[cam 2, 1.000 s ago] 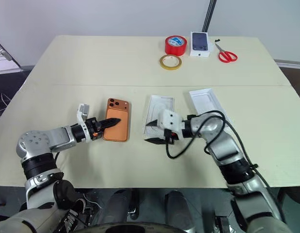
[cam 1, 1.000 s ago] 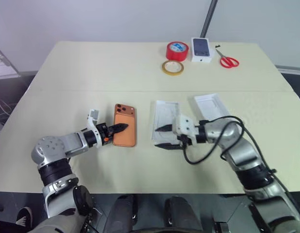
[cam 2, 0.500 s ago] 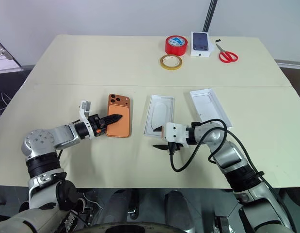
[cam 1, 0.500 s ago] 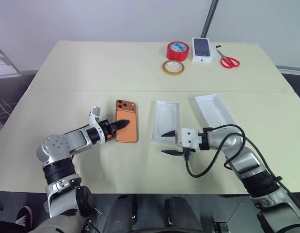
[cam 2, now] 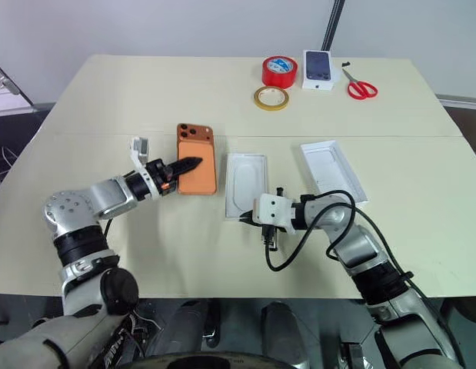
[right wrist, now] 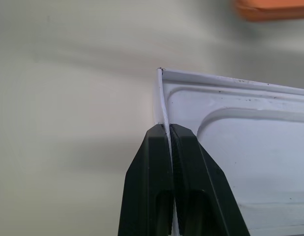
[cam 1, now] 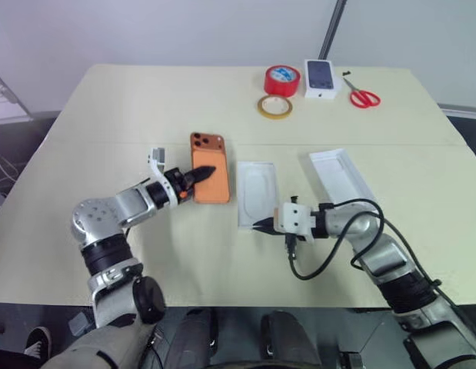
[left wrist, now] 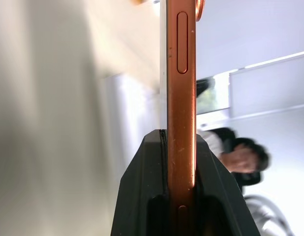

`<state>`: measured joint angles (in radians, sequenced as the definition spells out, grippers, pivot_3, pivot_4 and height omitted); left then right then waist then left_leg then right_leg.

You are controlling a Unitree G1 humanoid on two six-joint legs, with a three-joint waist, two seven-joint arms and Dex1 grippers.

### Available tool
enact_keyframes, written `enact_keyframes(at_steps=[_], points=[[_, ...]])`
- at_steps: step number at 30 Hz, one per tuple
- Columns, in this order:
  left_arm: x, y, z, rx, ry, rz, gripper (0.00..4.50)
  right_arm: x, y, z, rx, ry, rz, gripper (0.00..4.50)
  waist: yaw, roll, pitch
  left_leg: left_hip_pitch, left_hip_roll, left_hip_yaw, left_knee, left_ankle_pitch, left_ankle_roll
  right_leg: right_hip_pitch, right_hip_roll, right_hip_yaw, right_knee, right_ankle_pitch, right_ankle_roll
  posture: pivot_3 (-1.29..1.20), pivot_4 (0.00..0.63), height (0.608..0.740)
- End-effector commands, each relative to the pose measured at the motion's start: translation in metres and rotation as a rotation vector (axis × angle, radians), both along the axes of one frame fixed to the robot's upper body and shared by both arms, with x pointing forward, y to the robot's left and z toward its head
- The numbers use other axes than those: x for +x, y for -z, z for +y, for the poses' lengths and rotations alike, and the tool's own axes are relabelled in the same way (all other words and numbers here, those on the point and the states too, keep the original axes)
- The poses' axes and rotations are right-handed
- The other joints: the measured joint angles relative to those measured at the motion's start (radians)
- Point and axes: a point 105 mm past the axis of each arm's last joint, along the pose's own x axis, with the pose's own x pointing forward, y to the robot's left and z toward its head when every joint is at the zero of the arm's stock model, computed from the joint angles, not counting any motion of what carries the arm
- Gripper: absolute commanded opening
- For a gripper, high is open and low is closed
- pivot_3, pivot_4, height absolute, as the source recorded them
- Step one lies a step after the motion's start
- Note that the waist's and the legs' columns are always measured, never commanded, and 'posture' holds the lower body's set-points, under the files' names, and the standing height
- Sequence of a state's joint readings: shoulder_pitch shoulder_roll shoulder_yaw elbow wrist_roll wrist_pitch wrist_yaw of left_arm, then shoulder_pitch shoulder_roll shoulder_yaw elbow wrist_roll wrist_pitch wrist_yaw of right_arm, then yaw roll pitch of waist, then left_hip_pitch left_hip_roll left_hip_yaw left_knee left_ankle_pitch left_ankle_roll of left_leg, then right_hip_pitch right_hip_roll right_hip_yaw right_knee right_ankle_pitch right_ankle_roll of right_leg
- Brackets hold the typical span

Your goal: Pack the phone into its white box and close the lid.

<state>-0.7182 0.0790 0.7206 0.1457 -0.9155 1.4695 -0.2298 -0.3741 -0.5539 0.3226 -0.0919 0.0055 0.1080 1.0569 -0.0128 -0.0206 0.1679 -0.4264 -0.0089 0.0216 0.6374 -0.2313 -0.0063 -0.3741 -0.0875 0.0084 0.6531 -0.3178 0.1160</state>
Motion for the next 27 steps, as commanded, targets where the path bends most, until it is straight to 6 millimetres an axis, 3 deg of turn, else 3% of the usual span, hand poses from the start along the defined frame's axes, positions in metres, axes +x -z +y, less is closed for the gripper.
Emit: enact_keyframes(at_steps=[1,3,6,10,12,13,16,19,21,26,27], points=[[-0.001,-0.022,-0.006,-0.039,0.008,-0.060,0.00,-0.004,-0.017,0.022,0.045,-0.040,-0.052,0.04,-0.001,0.000,0.000,0.000,0.000,0.000,0.000,0.001,-0.001,0.000,0.000,0.000,0.000,0.000,0.000,0.00,0.150,0.728],[-0.002,-0.017,-0.011,-0.019,0.020,-0.042,0.00,-0.002,-0.017,0.029,0.070,-0.023,-0.016,0.04,-0.001,0.000,0.000,0.000,0.000,0.000,0.000,0.001,-0.002,0.000,0.001,0.000,0.000,0.000,0.000,0.00,0.150,0.728],[-0.006,-0.009,-0.014,-0.009,0.023,-0.022,0.00,-0.001,-0.018,0.034,0.073,-0.019,-0.029,1.02,0.001,0.000,0.000,0.000,0.000,0.000,0.000,0.001,-0.002,0.000,0.001,-0.001,0.001,0.000,0.000,0.00,0.150,0.728],[-0.008,-0.004,-0.015,-0.004,0.017,-0.003,0.00,-0.001,-0.028,0.033,0.110,-0.012,-0.026,3.04,0.003,-0.001,0.001,0.000,0.000,0.000,0.001,0.001,-0.002,0.000,0.001,-0.001,0.001,0.000,0.000,0.00,0.150,0.728],[-0.011,-0.002,-0.016,0.001,0.029,0.001,0.00,-0.013,-0.041,0.025,0.181,-0.033,0.067,4.15,0.004,-0.001,0.001,0.000,0.000,0.000,0.001,0.001,-0.002,0.000,0.001,-0.001,0.001,0.000,0.000,0.00,0.150,0.728],[-0.013,-0.001,-0.017,0.002,0.035,0.002,0.00,-0.017,-0.046,0.022,0.201,-0.041,0.097,4.15,0.005,-0.001,0.001,-0.001,0.000,0.000,0.001,0.001,-0.002,0.000,0.000,-0.002,0.001,0.000,0.000,0.00,0.150,0.728],[-0.021,0.007,-0.023,0.014,0.076,0.021,0.00,-0.018,-0.047,-0.016,0.148,0.019,0.122,4.15,0.009,-0.001,0.001,-0.001,0.000,0.000,0.002,0.001,-0.002,0.001,0.000,-0.002,0.000,0.000,0.000,0.00,0.150,0.728],[-0.026,0.017,-0.034,0.031,0.126,0.056,0.00,0.003,-0.048,-0.047,0.121,0.151,0.064,4.15,0.007,-0.002,0.001,0.000,0.000,0.000,0.003,-0.003,0.004,0.003,0.000,-0.002,-0.001,0.000,0.000,0.00,0.150,0.728],[-0.029,0.023,-0.040,0.049,0.156,0.071,0.00,0.015,-0.051,-0.055,0.147,0.208,0.037,4.15,0.005,-0.001,0.001,0.000,0.000,0.000,0.003,-0.003,0.004,0.002,0.000,-0.001,-0.001,0.000,0.000,0.00,0.150,0.728],[-0.031,0.029,-0.053,0.067,0.223,0.087,0.00,0.022,-0.048,-0.054,0.148,0.218,-0.006,4.15,0.002,-0.001,0.001,0.000,0.000,0.000,0.002,0.000,0.000,0.001,0.000,0.000,-0.001,0.000,0.000,0.00,0.150,0.728],[-0.031,0.029,-0.055,0.074,0.230,0.086,0.48,0.022,-0.048,-0.053,0.150,0.220,-0.009,4.19,0.002,-0.001,0.001,0.000,0.000,0.000,0.002,0.000,0.000,0.001,0.000,0.000,-0.001,0.000,0.000,0.00,0.150,0.728]])
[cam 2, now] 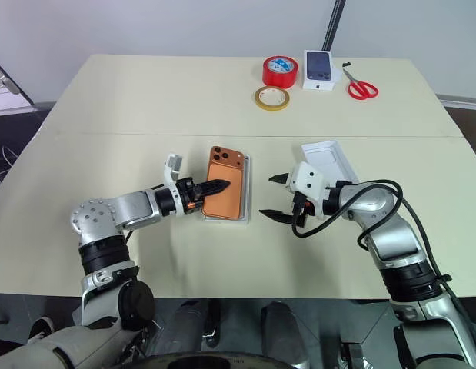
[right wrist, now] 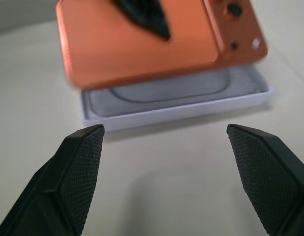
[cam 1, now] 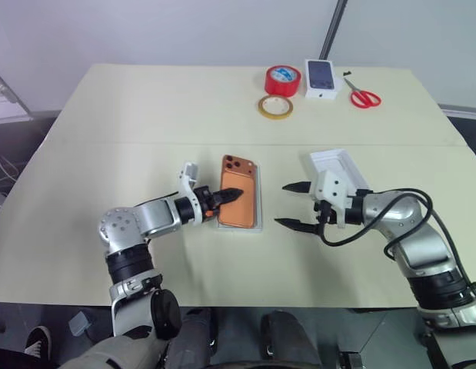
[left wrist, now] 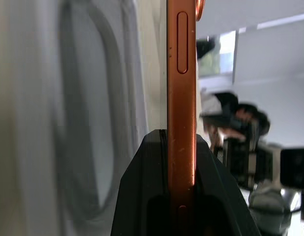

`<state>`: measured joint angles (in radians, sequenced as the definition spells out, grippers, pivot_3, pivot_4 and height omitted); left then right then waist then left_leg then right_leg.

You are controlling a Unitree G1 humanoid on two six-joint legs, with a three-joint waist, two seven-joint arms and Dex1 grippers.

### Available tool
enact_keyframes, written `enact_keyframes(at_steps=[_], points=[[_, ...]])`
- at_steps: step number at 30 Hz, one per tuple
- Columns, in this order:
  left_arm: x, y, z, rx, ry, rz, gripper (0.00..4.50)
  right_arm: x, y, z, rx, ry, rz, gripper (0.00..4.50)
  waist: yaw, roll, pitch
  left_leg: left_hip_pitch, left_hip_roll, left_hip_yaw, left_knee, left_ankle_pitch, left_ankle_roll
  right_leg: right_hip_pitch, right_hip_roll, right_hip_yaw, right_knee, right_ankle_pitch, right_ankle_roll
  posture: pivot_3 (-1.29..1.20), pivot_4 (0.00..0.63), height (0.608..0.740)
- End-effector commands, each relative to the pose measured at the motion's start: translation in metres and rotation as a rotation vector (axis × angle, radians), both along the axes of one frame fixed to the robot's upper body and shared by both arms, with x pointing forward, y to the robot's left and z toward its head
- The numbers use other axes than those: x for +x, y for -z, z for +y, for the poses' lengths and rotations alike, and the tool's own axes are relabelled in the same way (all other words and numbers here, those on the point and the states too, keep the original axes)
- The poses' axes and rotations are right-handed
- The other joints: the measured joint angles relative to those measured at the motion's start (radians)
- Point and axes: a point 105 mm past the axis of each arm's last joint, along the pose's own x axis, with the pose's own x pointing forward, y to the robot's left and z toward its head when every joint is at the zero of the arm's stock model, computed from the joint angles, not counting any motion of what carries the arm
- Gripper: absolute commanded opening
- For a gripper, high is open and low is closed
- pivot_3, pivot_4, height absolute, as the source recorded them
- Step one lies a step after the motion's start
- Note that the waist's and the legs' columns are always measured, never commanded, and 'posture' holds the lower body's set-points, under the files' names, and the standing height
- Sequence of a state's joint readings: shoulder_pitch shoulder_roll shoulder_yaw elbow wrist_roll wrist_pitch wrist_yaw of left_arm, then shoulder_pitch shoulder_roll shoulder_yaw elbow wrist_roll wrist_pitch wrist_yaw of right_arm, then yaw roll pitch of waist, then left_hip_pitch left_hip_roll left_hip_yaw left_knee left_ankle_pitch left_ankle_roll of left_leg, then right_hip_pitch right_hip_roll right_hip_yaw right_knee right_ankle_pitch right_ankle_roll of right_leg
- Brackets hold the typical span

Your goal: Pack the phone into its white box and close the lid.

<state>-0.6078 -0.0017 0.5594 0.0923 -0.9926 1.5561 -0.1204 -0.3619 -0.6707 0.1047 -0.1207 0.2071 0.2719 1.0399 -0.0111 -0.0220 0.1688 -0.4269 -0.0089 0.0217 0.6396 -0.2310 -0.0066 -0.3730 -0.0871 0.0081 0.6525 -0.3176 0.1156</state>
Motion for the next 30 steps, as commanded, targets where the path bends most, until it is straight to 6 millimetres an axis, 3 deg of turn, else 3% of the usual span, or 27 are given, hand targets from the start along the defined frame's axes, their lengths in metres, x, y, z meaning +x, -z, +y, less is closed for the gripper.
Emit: enact_keyframes(at_steps=[1,4,8,13,17,24,28,30], points=[[0.002,-0.007,-0.008,-0.004,0.033,-0.037,0.99,0.003,-0.009,0.006,0.014,-0.004,-0.068,4.20,0.001,0.000,0.000,0.000,0.000,0.000,0.000,0.000,0.000,0.000,0.000,0.000,0.000,0.000,0.000,0.00,0.150,0.728],[0.004,-0.006,-0.006,-0.005,0.016,-0.035,2.26,0.004,-0.010,0.006,0.018,0.002,-0.077,4.20,0.002,0.000,0.000,0.000,0.000,0.000,0.001,0.000,0.000,0.001,0.000,0.000,0.000,0.000,0.000,0.00,0.150,0.728],[0.004,-0.015,-0.005,-0.026,0.000,-0.078,4.42,0.006,-0.006,-0.001,0.002,0.022,-0.083,4.20,0.003,0.000,0.000,0.000,0.000,0.000,0.002,0.000,0.000,0.002,0.000,0.000,0.000,0.000,0.000,0.00,0.150,0.728],[0.005,-0.019,-0.003,0.006,-0.005,-0.105,4.48,0.008,-0.005,0.002,-0.004,0.017,-0.091,4.20,0.002,0.000,0.000,0.000,0.000,0.000,0.002,0.000,0.000,0.001,0.000,0.000,0.000,0.000,0.000,0.00,0.150,0.728],[0.006,-0.035,0.002,-0.013,-0.015,-0.151,4.48,0.011,-0.007,0.005,0.016,0.020,-0.095,4.20,0.002,0.000,0.000,0.000,0.000,0.000,0.002,0.000,0.000,0.001,0.000,0.000,0.000,0.000,0.000,0.00,0.150,0.728],[0.001,-0.036,0.020,0.025,-0.049,-0.170,4.48,0.015,-0.005,0.008,0.004,0.019,-0.111,4.20,0.001,0.000,0.000,0.000,0.000,0.000,0.003,0.000,0.000,0.001,0.000,-0.001,0.001,0.000,0.000,0.00,0.150,0.728],[-0.001,-0.047,0.026,0.024,-0.075,-0.225,4.48,0.020,-0.001,0.007,-0.018,0.033,-0.118,4.20,0.002,0.000,0.000,0.000,0.000,0.000,0.003,0.000,0.000,0.001,0.000,-0.001,0.001,0.000,0.000,0.00,0.150,0.728],[0.001,-0.052,0.034,0.056,-0.105,-0.270,4.50,0.023,-0.004,0.008,0.015,0.052,-0.107,3.65,0.003,0.000,0.000,0.000,0.000,0.000,0.003,0.000,0.000,0.002,0.000,-0.001,0.001,0.000,0.000,0.00,0.150,0.728]])
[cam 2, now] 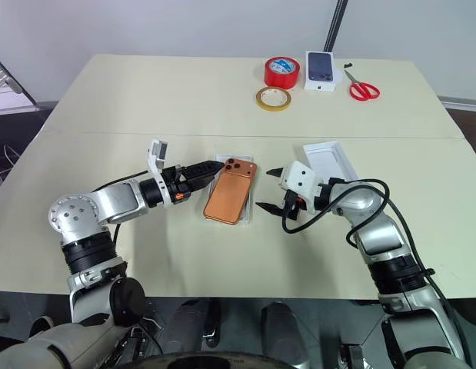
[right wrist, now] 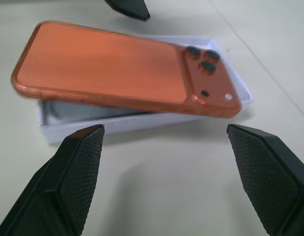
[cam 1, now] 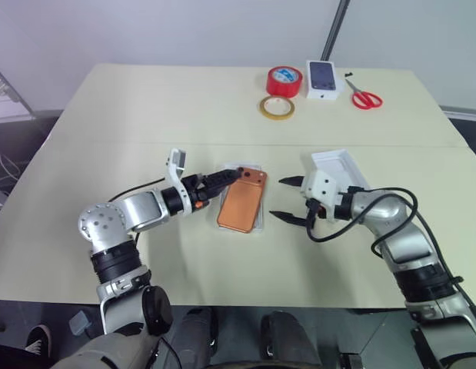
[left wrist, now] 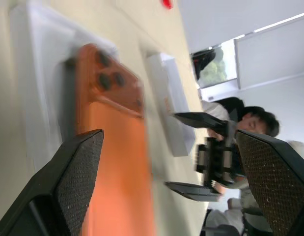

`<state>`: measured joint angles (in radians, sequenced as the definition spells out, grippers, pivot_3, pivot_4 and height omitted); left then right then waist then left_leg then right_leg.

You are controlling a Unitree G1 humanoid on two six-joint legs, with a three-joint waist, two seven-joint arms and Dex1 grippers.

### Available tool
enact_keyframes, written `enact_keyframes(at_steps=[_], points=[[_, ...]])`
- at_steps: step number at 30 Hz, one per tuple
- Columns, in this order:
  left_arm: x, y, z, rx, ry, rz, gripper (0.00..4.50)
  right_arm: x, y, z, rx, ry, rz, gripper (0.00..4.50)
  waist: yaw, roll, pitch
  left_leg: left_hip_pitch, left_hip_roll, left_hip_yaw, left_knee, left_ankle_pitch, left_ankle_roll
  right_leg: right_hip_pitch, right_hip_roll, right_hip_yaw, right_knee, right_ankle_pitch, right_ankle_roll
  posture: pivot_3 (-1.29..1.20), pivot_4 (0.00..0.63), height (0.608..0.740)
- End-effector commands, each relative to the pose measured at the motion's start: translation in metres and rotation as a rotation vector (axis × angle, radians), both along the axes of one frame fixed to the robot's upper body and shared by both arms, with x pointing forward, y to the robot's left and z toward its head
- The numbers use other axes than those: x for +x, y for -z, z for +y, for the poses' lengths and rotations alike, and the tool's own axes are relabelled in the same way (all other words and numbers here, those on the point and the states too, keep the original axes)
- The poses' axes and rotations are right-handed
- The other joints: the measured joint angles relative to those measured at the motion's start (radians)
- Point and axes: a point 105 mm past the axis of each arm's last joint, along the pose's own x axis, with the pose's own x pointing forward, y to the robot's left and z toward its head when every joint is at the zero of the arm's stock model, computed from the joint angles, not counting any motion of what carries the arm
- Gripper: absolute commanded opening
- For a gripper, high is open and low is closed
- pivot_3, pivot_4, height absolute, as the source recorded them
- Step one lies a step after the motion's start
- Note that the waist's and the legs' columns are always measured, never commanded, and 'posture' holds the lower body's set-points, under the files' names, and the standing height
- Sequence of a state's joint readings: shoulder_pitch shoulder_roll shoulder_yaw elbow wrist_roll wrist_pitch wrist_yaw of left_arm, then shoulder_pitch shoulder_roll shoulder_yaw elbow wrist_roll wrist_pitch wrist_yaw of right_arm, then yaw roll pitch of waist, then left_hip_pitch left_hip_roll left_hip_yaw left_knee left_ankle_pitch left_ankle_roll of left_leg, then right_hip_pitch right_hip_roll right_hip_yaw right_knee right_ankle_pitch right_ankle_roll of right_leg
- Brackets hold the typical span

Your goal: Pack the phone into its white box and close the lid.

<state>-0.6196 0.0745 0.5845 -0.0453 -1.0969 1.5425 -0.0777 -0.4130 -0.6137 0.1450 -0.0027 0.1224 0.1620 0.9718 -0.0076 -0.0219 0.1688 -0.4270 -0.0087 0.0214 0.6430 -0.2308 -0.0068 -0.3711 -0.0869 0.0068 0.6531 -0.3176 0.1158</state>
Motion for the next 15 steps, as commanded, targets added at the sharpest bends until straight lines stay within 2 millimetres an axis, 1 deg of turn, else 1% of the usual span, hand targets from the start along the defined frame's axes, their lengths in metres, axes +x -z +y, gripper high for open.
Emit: enact_keyframes(at_steps=[1,3,5,6,7,8,12,15], points=[[0.001,-0.019,0.015,0.049,-0.054,-0.121,4.50,0.006,-0.012,0.003,0.037,0.018,-0.034,3.36,-0.002,0.000,0.000,0.000,0.000,0.000,0.000,0.000,0.000,0.000,0.000,0.000,0.000,0.000,0.000,0.00,0.150,0.728],[0.002,-0.019,0.022,0.124,-0.068,-0.167,4.50,0.009,-0.012,0.003,0.028,0.029,-0.044,2.37,-0.005,0.000,0.000,0.000,0.000,0.000,0.000,0.000,0.000,0.000,0.000,0.000,0.000,0.000,0.000,0.00,0.150,0.728],[0.002,-0.017,0.033,0.259,-0.083,-0.251,4.50,0.011,-0.009,0.006,0.011,0.029,-0.053,1.40,-0.007,0.000,0.000,0.000,0.000,0.000,-0.001,0.000,0.000,-0.001,0.001,0.000,0.000,0.000,0.000,0.00,0.150,0.728],[0.002,-0.017,0.037,0.323,-0.084,-0.313,4.50,0.010,-0.007,0.008,0.001,0.023,-0.059,0.83,-0.007,0.001,0.000,0.000,0.000,0.001,-0.001,0.000,-0.001,-0.001,0.001,0.000,0.000,0.000,0.000,0.00,0.150,0.728],[0.001,-0.021,0.038,0.328,-0.073,-0.370,4.50,0.009,-0.006,0.010,-0.005,0.014,-0.059,0.37,-0.006,0.001,0.000,0.000,0.000,0.001,-0.002,0.000,-0.001,-0.001,0.001,0.001,0.000,0.000,0.000,0.00,0.150,0.728],[-0.001,-0.018,0.040,0.362,-0.057,-0.396,4.50,0.009,-0.004,0.012,-0.014,0.007,-0.058,0.04,-0.006,0.001,0.000,0.000,0.000,0.001,-0.002,0.000,-0.001,-0.002,0.001,0.001,0.000,0.000,0.000,0.00,0.150,0.728],[-0.002,-0.006,0.053,0.544,-0.030,-0.554,4.50,0.006,0.002,0.017,-0.046,-0.019,-0.059,0.04,-0.004,0.001,0.000,0.000,0.000,0.001,-0.002,0.000,-0.001,-0.001,-0.001,0.002,-0.001,0.000,-0.001,0.00,0.150,0.728],[-0.004,0.005,0.061,0.676,0.000,-0.672,4.50,0.006,0.011,0.017,-0.114,-0.026,-0.075,0.04,-0.006,0.001,0.000,0.001,0.000,0.002,-0.007,0.000,0.000,-0.002,-0.002,0.003,-0.004,0.001,-0.003,0.00,0.150,0.728]])
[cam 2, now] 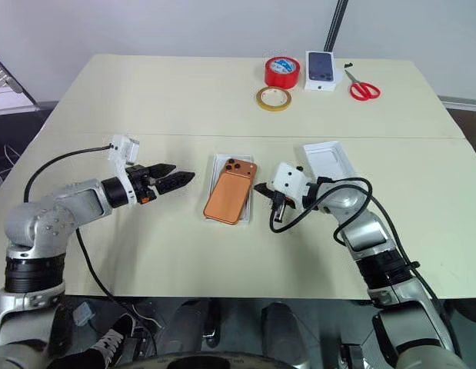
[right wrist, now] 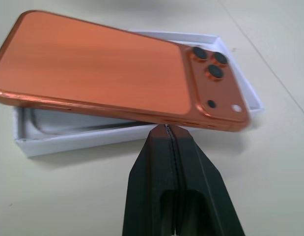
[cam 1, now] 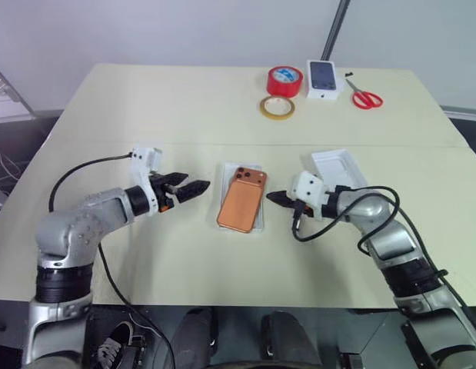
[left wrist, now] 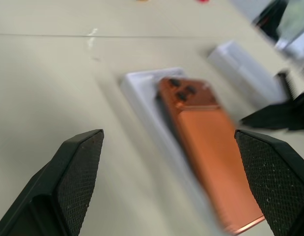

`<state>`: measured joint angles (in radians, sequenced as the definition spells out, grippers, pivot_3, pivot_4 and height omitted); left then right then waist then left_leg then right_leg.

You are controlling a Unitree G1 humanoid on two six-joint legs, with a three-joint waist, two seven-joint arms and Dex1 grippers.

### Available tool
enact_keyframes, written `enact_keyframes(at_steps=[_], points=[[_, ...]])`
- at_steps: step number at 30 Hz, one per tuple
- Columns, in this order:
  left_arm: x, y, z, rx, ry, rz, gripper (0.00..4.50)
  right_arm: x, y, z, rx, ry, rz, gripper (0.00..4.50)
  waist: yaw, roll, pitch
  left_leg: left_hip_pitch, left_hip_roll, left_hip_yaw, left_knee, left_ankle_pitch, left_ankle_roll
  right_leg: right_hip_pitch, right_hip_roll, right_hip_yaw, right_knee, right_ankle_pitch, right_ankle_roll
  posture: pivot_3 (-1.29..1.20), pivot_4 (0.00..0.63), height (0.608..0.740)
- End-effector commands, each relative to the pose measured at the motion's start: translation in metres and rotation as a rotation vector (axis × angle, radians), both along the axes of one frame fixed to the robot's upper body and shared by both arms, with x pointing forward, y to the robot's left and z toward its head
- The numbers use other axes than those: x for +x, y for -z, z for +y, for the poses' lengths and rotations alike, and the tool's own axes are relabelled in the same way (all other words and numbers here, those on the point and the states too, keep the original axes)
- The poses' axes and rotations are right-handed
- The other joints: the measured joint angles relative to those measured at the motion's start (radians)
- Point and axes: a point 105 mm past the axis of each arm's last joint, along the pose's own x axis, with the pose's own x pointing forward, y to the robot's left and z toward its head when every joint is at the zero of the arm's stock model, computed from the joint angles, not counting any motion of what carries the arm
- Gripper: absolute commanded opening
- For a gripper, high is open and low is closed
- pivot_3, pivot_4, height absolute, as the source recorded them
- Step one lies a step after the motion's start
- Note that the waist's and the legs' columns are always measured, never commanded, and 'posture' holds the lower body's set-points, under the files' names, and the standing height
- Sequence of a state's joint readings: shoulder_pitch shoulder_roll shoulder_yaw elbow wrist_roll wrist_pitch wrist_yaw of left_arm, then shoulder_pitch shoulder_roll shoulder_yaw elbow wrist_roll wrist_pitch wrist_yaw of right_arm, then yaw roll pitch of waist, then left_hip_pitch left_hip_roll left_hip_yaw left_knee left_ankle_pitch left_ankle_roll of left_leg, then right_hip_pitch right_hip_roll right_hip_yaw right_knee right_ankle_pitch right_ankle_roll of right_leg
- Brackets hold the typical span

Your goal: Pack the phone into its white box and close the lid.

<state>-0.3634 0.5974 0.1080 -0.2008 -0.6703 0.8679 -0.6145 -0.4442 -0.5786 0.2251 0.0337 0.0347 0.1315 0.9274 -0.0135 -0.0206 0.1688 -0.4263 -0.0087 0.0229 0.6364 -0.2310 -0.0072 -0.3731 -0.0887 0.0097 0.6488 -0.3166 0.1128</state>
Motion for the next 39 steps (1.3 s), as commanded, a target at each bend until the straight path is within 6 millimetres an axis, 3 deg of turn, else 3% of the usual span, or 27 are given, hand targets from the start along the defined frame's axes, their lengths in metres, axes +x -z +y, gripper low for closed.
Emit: enact_keyframes(at_steps=[1,12,20,26,29,31,35,39], points=[[-0.002,-0.007,-0.001,0.089,0.059,-0.187,4.50,0.002,-0.002,0.002,-0.033,-0.009,-0.045,0.04,0.000,0.000,0.000,0.000,0.000,0.000,-0.002,-0.001,0.003,-0.001,0.000,0.000,-0.001,0.000,0.000,0.00,0.150,0.728],[-0.001,0.002,-0.006,0.057,0.066,-0.202,4.50,0.015,-0.015,0.022,0.016,-0.038,-0.073,0.04,-0.004,0.001,0.000,0.000,0.001,0.000,-0.004,-0.002,0.005,-0.003,0.000,0.000,0.001,0.000,0.000,0.00,0.150,0.728],[-0.003,0.008,-0.010,0.058,0.053,-0.195,4.50,0.027,-0.011,0.033,-0.014,-0.055,-0.101,0.04,-0.004,0.001,0.000,0.000,0.001,0.000,-0.004,-0.001,0.005,-0.003,0.001,0.000,0.001,0.000,0.000,0.00,0.150,0.728],[-0.005,0.008,-0.012,0.042,0.041,-0.189,4.50,0.035,-0.021,0.031,-0.012,-0.033,-0.173,0.04,-0.004,0.001,0.000,0.000,0.001,0.000,-0.003,-0.001,0.005,-0.003,0.001,0.000,0.002,0.000,0.000,0.00,0.150,0.728],[-0.005,0.008,-0.012,0.045,0.039,-0.193,4.50,0.030,-0.037,0.034,0.132,-0.038,-0.110,0.04,-0.003,0.001,0.000,0.000,0.001,0.000,-0.003,-0.001,0.005,-0.003,0.001,0.000,0.002,0.001,0.000,0.00,0.150,0.728],[-0.004,0.009,-0.012,0.045,0.037,-0.191,4.50,0.015,-0.041,0.040,0.150,-0.111,-0.095,0.04,-0.002,0.001,0.000,0.000,0.001,0.000,-0.003,-0.001,0.005,-0.002,0.001,0.000,0.002,0.001,0.000,0.00,0.150,0.728],[-0.003,0.008,-0.014,0.030,0.043,-0.191,4.50,-0.015,-0.026,0.052,0.150,-0.209,0.013,0.04,-0.001,0.001,0.000,0.000,0.001,0.000,-0.003,-0.001,0.005,-0.002,0.001,-0.001,0.002,0.000,0.000,0.00,0.150,0.728],[-0.001,0.009,-0.017,0.030,0.049,-0.191,4.50,-0.007,-0.009,0.057,0.093,-0.144,-0.003,0.04,-0.001,0.001,0.000,0.000,0.001,0.000,-0.002,-0.001,0.005,-0.002,0.001,0.000,0.004,0.000,0.000,0.00,0.150,0.728]])
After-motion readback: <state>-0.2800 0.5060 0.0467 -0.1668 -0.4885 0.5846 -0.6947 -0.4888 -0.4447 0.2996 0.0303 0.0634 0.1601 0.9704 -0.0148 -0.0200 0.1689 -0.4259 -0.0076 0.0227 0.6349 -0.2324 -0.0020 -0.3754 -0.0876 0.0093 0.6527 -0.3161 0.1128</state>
